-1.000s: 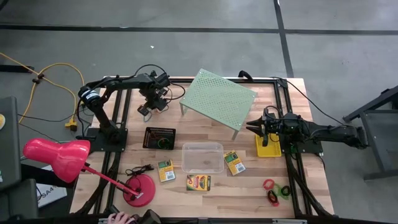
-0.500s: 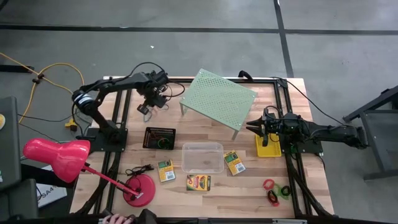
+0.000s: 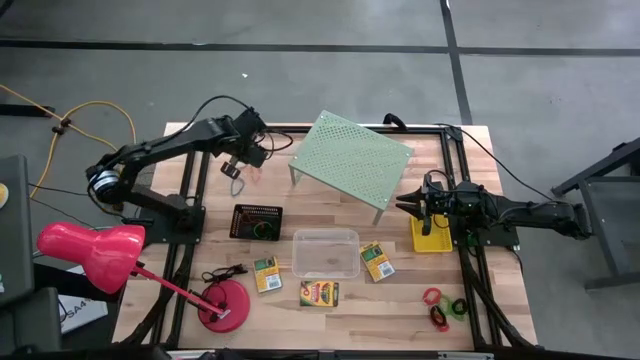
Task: Pick & Place Office Desk Supplies
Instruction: Put the purple rubber band into the black bin
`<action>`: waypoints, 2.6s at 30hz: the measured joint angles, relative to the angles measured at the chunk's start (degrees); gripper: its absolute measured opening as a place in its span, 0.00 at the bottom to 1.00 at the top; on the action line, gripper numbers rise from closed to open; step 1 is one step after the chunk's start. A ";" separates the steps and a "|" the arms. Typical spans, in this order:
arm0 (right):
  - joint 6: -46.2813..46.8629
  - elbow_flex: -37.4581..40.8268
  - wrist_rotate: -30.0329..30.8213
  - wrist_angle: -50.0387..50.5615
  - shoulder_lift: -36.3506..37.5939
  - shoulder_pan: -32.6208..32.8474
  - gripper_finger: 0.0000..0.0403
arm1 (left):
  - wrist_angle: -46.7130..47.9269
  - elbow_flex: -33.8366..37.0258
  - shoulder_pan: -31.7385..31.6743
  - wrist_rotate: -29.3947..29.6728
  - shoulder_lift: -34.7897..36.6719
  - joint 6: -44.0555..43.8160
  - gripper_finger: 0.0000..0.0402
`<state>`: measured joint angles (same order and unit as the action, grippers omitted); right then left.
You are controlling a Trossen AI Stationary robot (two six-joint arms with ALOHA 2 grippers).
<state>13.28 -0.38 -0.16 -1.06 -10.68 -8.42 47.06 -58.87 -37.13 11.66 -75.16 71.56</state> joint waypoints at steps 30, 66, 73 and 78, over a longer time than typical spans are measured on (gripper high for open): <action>0.00 0.00 0.02 0.00 0.00 0.01 0.23 | -6.06 -0.02 4.82 17.05 2.34 0.01 0.00; 0.00 0.00 0.02 0.01 0.01 0.00 0.23 | 4.18 0.00 38.75 29.09 4.21 -28.53 0.00; 0.00 0.00 0.00 0.02 0.02 0.02 0.23 | 10.40 0.00 48.03 29.65 5.01 -43.58 0.00; -0.02 0.00 0.02 0.00 0.00 0.00 0.23 | 13.98 0.00 52.42 27.68 5.01 -55.84 0.00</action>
<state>13.26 -0.38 -0.15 -1.06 -10.68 -8.42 61.04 -58.87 15.29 39.33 -70.15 15.72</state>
